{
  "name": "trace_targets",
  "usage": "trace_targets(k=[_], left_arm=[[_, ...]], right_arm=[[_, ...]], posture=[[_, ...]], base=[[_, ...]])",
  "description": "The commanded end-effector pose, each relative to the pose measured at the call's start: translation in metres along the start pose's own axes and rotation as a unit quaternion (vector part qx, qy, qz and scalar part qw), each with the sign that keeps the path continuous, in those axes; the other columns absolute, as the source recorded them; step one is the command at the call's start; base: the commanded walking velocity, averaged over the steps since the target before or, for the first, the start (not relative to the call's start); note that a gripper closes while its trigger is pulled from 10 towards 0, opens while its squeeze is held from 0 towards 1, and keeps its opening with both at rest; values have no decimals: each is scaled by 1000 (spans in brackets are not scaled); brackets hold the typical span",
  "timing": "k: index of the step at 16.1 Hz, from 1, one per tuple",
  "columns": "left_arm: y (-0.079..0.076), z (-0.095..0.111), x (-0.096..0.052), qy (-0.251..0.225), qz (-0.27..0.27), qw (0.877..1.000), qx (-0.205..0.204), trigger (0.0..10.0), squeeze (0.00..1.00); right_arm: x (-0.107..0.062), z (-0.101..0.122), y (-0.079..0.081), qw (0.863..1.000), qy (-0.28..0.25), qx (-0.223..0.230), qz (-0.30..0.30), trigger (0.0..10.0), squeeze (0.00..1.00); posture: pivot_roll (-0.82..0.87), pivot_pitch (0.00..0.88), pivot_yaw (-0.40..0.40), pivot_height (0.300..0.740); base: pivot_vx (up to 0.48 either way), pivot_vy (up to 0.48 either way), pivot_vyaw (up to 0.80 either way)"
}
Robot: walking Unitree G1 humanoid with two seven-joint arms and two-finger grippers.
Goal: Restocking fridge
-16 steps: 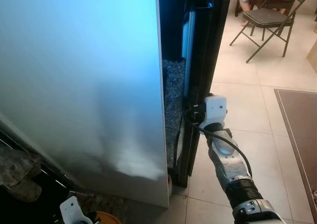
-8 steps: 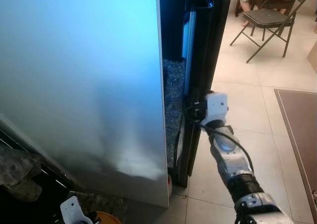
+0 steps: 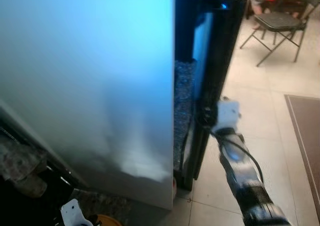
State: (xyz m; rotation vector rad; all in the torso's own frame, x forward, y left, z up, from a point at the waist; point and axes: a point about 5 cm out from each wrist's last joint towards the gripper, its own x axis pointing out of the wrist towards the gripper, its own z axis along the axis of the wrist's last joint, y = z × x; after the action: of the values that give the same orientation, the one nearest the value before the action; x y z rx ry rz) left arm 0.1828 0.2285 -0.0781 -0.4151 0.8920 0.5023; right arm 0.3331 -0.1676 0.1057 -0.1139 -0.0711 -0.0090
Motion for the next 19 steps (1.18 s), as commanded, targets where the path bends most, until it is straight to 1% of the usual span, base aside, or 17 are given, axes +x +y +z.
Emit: trace_targets(k=[1, 2, 3, 4, 5, 6, 7, 8, 9, 10, 11, 13, 14, 15, 17, 19], left_arm=[[6, -3, -1, 7, 7, 1000, 4, 10000, 0], [6, -4, -1, 8, 7, 1000, 4, 10000, 0], [6, -4, -1, 8, 7, 1000, 4, 10000, 0], [5, -4, -1, 7, 6, 1000, 5, 10000, 0], [4, -4, -1, 7, 5, 1000, 6, 10000, 0], [3, -4, -1, 7, 4, 1000, 6, 10000, 0], [2, -5, -1, 7, 4, 1000, 6, 10000, 0], [2, -5, -1, 7, 4, 1000, 6, 10000, 0], [2, -5, -1, 7, 4, 1000, 6, 10000, 0], [2, -5, -1, 7, 4, 1000, 7, 10000, 0], [1, -5, -1, 7, 3, 1000, 8, 10000, 0], [-1, -4, 0, 6, 1, 1000, 9, 10000, 0], [-2, -3, 0, 4, 1, 1000, 9, 10000, 0], [-2, -3, 0, 3, 1, 1000, 9, 10000, 0], [-3, -2, 0, 1, 1, 1000, 8, 10000, 0], [-5, -1, 0, 0, 0, 1000, 8, 10000, 0]], right_arm=[[-5, -5, -21, 999, 7, -1, -48, 10000, 0], [-10, -7, -33, 997, 10, -1, -73, 10000, 0], [-19, -12, -56, 992, 19, -10, -121, 10000, 0], [-28, -21, -74, 989, 40, -25, -143, 10000, 0], [-34, -26, -84, 986, 51, -34, -155, 10000, 0], [-45, -34, -103, 980, 71, -52, -180, 10000, 0], [-51, -37, -112, 976, 80, -59, -195, 10000, 0], [-59, -41, -125, 971, 93, -63, -213, 10000, 0], [-61, -42, -128, 970, 98, -59, -217, 10000, 0], [-62, -42, -126, 971, 101, -54, -211, 10000, 0], [-62, -45, -120, 973, 111, -50, -196, 10000, 0], [-58, -54, -97, 979, 143, -25, -141, 10000, 0], [-52, -53, -82, 985, 142, -14, -97, 10000, 0], [-47, -48, -73, 989, 131, -8, -66, 10000, 0], [-37, -38, -62, 993, 113, 1, -39, 10000, 0], [-30, -33, -58, 993, 110, 4, -30, 10000, 0]], posture=[[-144, 0, 97, 740], [-147, 0, 97, 740], [-151, 0, 98, 740], [-156, 0, 98, 740], [-155, 0, 98, 740], [-156, 0, 96, 740], [-156, 0, 96, 740], [-158, 0, 96, 740], [-159, 0, 96, 740], [-162, 0, 96, 740], [-161, 0, 95, 740], [-155, 0, 95, 740], [-156, 0, 96, 740], [-156, 0, 96, 740], [-155, 0, 97, 740], [-155, 0, 97, 740]], base=[[0, 0, 0], [0, 0, 0], [0, 0, 0], [0, 0, 0], [0, 0, 0], [0, 0, 0], [0, 0, 0], [0, 0, 0], [0, 0, 0], [0, 0, 0], [0, 0, 0], [0, 0, 0], [0, 0, 0], [0, 0, 0], [0, 0, 0], [0, 0, 0]])
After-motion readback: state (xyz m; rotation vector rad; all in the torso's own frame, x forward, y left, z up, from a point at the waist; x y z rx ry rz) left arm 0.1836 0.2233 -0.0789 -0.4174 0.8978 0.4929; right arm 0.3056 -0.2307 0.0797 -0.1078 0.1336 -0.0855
